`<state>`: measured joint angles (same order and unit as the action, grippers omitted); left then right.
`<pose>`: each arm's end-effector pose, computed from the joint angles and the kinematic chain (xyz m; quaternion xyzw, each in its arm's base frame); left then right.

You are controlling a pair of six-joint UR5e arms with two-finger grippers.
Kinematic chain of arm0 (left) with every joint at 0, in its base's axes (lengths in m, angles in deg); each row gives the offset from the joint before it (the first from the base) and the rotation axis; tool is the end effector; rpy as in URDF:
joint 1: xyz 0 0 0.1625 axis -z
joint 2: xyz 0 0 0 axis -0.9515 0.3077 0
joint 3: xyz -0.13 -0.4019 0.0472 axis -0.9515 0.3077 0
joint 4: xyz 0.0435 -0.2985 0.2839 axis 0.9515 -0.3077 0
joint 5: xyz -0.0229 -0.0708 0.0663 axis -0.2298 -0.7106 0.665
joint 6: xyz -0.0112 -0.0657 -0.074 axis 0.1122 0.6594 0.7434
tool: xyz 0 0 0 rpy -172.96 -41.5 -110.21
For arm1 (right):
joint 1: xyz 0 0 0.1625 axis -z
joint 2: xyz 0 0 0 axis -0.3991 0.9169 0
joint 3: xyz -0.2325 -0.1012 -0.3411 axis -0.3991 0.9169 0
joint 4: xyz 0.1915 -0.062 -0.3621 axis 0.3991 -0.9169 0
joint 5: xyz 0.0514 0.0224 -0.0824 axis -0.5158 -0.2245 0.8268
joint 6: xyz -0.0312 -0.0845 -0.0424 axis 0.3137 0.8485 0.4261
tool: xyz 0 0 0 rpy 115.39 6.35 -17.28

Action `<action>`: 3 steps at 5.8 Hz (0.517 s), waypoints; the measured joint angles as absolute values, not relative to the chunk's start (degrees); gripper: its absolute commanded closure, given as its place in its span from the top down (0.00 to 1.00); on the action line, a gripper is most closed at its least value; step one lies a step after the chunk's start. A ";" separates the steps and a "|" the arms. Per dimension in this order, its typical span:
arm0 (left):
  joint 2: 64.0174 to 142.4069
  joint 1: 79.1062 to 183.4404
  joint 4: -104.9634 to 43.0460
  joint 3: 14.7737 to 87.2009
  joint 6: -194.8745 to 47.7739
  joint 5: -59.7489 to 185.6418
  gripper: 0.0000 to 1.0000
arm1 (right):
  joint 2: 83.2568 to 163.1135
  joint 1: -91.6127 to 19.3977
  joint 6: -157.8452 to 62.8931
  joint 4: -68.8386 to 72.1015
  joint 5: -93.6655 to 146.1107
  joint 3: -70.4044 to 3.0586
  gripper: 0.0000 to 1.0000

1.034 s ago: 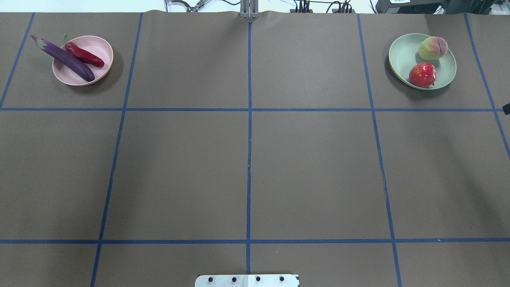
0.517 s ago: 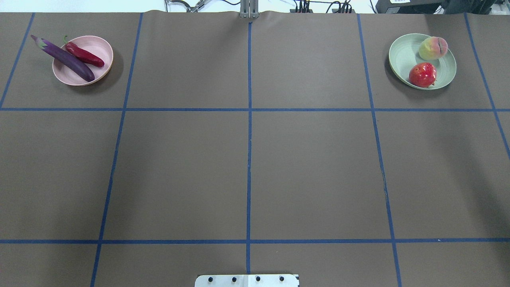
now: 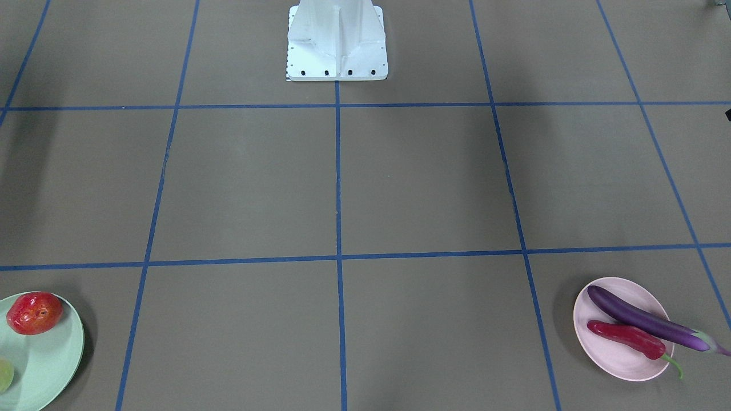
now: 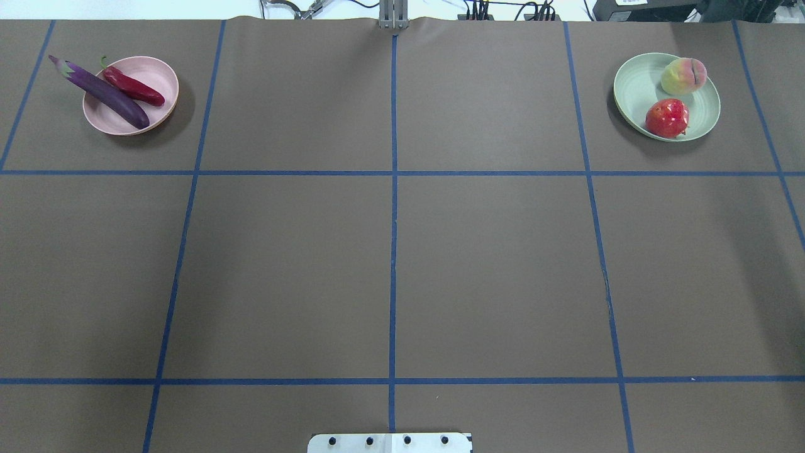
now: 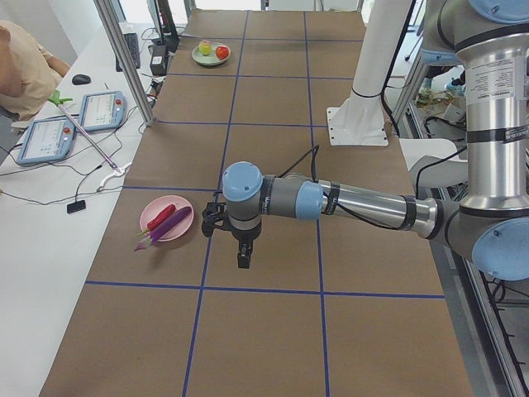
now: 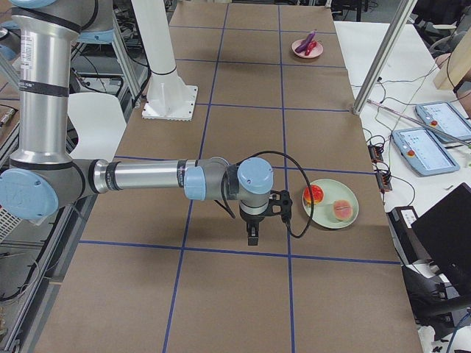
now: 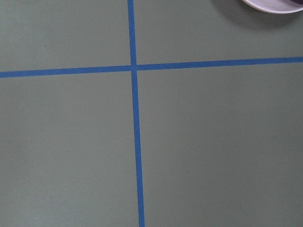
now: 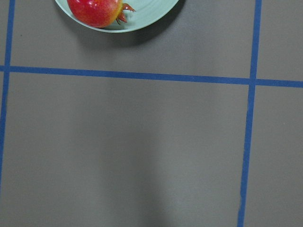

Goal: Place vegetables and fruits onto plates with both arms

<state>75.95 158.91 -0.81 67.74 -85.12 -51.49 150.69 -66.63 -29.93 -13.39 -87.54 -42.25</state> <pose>-0.0374 -0.4388 0.5732 0.0281 0.3921 0.0211 0.9192 0.0619 -0.4394 0.6195 0.0234 -0.3967 -0.0154 0.9175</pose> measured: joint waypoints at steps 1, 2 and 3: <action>75.95 158.91 -0.81 67.60 -85.12 -51.52 1.00 | 150.76 -66.85 -29.72 -13.21 -87.56 -42.14 1.00; 75.91 158.91 -0.84 67.38 -85.12 -51.50 1.00 | 150.96 -66.88 -29.68 -13.00 -87.48 -42.24 1.00; 75.85 158.91 -0.94 67.29 -85.12 -51.52 1.00 | 151.15 -66.91 -29.66 -12.90 -87.30 -42.32 1.00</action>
